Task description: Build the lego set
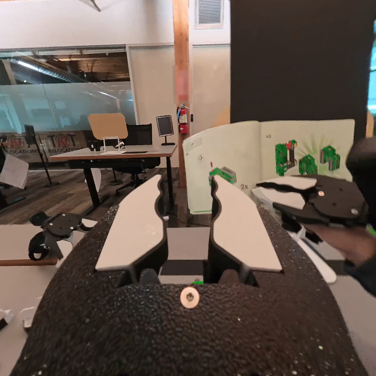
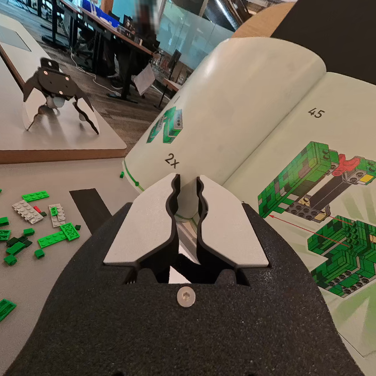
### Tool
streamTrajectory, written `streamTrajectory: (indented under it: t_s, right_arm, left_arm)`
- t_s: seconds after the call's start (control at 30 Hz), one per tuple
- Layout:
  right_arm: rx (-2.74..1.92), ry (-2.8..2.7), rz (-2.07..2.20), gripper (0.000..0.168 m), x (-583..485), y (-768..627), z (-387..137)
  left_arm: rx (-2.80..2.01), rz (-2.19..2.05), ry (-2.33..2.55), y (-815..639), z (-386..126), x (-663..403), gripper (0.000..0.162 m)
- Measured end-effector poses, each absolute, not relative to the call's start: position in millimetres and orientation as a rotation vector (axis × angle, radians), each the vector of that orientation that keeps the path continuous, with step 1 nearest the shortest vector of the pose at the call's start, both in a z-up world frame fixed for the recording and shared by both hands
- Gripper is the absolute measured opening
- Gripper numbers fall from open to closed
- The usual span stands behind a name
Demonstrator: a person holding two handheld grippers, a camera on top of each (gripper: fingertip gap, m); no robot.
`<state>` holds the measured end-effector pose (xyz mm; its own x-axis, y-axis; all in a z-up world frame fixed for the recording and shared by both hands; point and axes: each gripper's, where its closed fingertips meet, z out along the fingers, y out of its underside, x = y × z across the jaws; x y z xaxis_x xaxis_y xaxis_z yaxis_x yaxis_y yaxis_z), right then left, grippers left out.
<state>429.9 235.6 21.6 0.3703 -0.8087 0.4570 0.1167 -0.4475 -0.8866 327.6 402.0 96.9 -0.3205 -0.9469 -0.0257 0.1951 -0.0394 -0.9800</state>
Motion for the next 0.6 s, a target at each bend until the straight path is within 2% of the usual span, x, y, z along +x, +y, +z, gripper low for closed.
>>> streamTrajectory:
  t_s: [0.13,0.3,0.43,0.6]
  right_arm:
    - [-1.745,0.620,-1.239,0.017,420.8,237.6,19.6]
    - [-1.739,0.591,-1.227,0.019,373.7,230.2,20.2]
    - [-1.678,0.622,-1.185,0.020,318.1,205.6,13.1]
    - [-1.650,0.680,-1.188,0.020,271.8,184.8,2.3]
  left_arm:
    - [-0.848,-1.611,1.319,394.4,70.1,311.3,0.058]
    - [-0.924,-1.707,1.408,384.0,1.2,286.0,0.071]
    - [-0.851,-1.759,1.422,369.1,-40.3,254.4,0.064]
    - [-0.665,-1.797,1.431,339.1,-57.9,217.8,0.056]
